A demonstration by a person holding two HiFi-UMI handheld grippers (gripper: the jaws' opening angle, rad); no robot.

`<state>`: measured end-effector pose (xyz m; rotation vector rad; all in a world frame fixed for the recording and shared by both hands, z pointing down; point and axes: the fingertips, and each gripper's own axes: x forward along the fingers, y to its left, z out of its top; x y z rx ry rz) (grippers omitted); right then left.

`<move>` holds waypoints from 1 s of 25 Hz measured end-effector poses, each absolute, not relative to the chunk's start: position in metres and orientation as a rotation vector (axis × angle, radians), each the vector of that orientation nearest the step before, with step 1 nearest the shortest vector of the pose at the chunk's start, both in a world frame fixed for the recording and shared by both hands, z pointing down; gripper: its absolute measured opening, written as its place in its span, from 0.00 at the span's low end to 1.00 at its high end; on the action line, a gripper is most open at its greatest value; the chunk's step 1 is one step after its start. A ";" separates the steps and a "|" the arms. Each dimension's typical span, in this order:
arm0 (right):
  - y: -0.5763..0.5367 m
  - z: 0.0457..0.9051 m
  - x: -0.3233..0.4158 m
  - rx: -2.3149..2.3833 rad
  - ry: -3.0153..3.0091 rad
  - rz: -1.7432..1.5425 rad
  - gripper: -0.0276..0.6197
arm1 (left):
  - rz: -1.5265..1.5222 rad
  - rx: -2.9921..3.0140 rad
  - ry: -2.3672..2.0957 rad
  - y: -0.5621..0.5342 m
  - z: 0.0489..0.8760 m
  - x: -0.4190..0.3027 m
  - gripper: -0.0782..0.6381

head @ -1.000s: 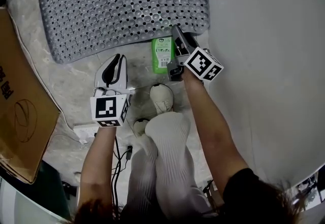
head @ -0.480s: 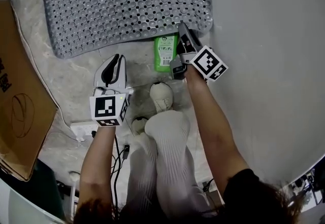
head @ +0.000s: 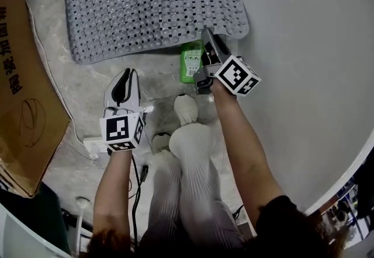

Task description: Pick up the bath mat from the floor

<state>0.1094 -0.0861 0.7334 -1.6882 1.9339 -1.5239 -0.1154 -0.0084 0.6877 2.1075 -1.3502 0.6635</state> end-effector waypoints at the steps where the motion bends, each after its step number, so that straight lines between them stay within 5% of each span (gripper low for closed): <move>1: -0.088 0.726 0.106 -1.685 1.947 -1.517 0.07 | 0.660 2.099 -1.367 -0.009 0.682 -0.119 0.18; 25: -0.095 0.534 0.031 -1.568 2.056 -1.578 0.06 | 0.596 2.040 -1.495 0.004 0.497 -0.161 0.18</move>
